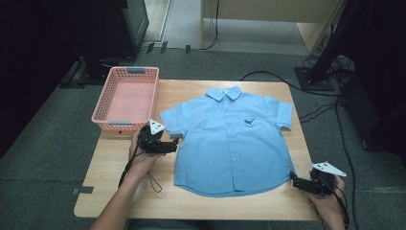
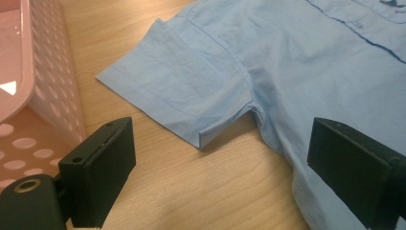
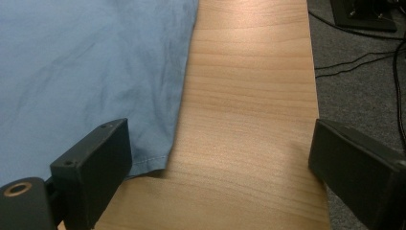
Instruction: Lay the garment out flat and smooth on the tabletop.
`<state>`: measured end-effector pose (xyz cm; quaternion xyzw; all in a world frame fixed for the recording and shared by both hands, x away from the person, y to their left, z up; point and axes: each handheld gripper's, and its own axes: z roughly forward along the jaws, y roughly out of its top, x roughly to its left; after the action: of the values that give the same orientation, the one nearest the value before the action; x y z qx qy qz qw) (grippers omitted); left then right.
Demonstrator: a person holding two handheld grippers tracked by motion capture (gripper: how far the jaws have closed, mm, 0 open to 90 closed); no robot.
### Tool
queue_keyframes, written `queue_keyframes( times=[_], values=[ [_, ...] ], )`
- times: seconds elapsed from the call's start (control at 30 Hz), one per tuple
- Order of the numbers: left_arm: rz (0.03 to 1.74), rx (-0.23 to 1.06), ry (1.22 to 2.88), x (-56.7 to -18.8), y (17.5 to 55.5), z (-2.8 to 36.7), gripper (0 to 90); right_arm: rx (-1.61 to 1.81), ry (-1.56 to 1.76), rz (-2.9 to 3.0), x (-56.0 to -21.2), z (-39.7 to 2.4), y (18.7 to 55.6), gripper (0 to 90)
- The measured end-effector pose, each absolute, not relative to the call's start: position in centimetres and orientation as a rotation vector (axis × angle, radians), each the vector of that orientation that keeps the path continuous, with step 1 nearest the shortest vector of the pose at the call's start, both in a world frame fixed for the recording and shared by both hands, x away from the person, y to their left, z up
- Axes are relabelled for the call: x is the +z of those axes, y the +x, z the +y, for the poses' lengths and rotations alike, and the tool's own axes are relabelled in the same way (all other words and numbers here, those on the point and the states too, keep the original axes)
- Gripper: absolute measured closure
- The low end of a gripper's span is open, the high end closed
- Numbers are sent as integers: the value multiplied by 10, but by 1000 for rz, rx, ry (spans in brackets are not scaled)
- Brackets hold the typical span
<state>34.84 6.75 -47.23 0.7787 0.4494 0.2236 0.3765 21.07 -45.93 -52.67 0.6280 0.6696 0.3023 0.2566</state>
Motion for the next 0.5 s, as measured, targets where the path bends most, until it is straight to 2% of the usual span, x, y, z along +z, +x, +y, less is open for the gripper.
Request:
queue_keyframes(
  times=[0.5],
  values=[
    [1138,567,1938,-458,329,84,98,814,1697,1819,-527,-459,212,70]
  ],
)
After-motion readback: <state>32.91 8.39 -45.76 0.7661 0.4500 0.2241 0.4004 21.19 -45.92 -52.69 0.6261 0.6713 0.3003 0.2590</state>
